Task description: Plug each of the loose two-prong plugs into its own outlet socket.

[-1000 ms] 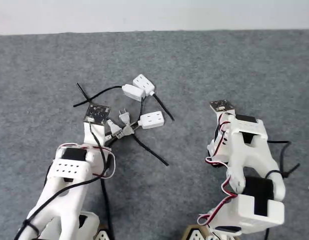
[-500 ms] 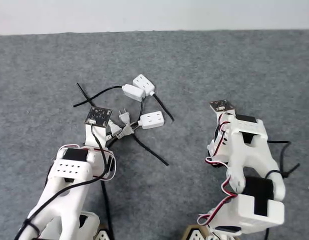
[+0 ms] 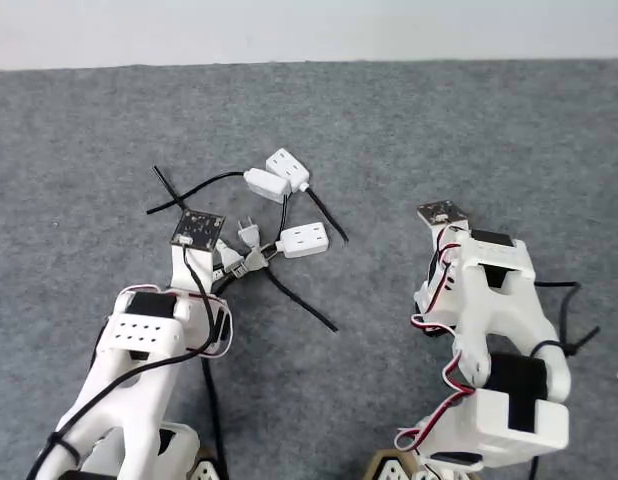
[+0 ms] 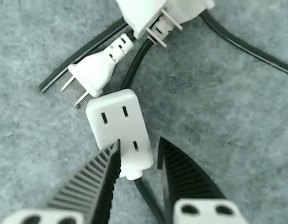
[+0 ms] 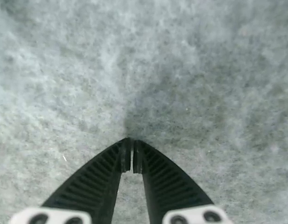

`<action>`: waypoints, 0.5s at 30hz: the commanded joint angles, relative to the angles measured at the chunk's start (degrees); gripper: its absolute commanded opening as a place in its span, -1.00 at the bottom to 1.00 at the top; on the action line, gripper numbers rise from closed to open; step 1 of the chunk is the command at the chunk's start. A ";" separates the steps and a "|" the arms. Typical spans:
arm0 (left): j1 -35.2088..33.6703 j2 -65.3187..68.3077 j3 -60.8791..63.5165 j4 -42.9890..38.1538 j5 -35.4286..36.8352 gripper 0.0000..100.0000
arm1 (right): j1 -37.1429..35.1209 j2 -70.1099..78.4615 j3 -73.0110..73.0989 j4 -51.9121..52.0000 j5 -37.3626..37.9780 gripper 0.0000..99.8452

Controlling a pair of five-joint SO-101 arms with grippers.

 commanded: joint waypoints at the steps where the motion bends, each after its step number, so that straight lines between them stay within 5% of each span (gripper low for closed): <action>1: 0.00 -0.53 -3.74 0.35 -0.26 -0.74 | -0.66 -1.80 -0.35 -0.57 0.70 -0.97; 15: -2.73 -0.53 -4.26 0.00 -0.35 -0.74 | -0.75 -1.80 -0.35 -0.57 0.79 -0.97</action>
